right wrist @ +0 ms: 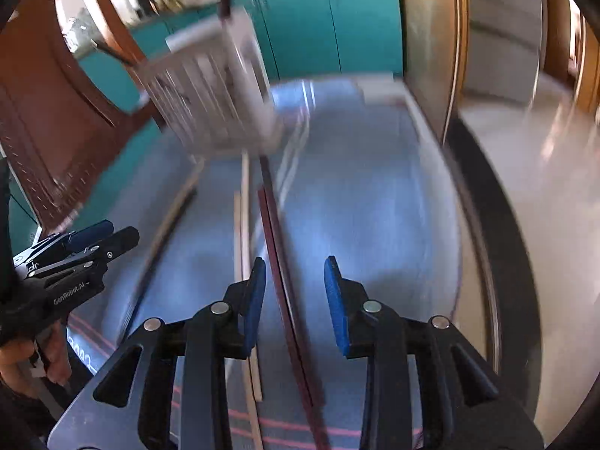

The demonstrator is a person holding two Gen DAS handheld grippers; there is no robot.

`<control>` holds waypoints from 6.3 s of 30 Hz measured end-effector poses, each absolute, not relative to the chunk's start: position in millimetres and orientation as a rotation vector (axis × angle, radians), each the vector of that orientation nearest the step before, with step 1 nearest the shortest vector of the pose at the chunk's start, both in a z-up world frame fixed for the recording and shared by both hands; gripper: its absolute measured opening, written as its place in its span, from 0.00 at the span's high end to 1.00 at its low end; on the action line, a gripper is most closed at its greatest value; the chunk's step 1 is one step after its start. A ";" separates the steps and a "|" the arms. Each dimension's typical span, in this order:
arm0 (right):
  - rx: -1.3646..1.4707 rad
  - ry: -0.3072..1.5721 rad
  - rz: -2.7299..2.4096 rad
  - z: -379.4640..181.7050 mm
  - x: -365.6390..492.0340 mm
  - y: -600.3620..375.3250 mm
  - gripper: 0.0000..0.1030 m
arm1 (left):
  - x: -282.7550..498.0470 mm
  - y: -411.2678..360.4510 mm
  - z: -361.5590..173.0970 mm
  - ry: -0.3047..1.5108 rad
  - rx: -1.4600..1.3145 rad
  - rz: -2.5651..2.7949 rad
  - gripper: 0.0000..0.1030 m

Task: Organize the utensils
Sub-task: 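Open both tools to release the chopsticks into the basket, then move both tools back down over the remaining chopsticks on the cloth, then grasp a dark red chopstick with the right tool while the left tool grasps a light wooden one, then lift both held chopsticks and lower them into the white basket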

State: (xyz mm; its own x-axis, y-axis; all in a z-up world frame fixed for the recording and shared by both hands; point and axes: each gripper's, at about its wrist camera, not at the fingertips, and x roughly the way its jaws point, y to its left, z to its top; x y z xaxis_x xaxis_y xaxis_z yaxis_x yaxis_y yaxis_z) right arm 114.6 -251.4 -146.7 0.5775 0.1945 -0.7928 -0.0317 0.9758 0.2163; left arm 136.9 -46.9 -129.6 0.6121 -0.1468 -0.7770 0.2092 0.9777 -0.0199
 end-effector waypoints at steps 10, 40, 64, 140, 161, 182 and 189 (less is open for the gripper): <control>0.195 1.033 0.286 -153.5 121.7 -204.3 0.58 | 133.5 -35.4 -147.3 0.945 0.025 -0.196 0.49; 0.107 0.997 0.175 -149.4 118.4 -207.4 0.95 | 135.4 -53.7 -158.2 0.964 0.076 -0.281 0.90; 0.164 0.996 0.126 -151.1 119.2 -226.9 0.73 | 118.8 -47.9 -154.0 0.985 0.024 -0.319 0.76; 0.067 1.046 0.114 -159.0 219.3 -245.5 0.90 | 177.3 -56.5 -158.5 1.014 0.038 -0.243 0.71; 0.071 0.742 0.247 -52.4 154.0 -244.4 0.94 | 198.5 -59.5 -100.3 0.912 0.044 -0.255 0.93; 0.074 0.348 0.328 129.9 137.7 -235.7 0.94 | 174.0 -13.7 106.9 0.516 -0.112 -0.323 0.94; 0.149 0.215 0.253 153.2 175.9 -230.0 0.94 | 208.6 -9.6 150.1 0.378 -0.215 -0.229 0.93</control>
State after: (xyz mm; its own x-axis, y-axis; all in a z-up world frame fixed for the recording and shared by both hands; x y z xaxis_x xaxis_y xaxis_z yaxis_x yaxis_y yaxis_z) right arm 175.9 -230.0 153.2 0.9455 0.2633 -0.1913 -0.2317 0.9574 0.1725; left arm 208.6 -9.6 150.1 0.9042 -0.2596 -0.3392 0.1797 0.9516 -0.2493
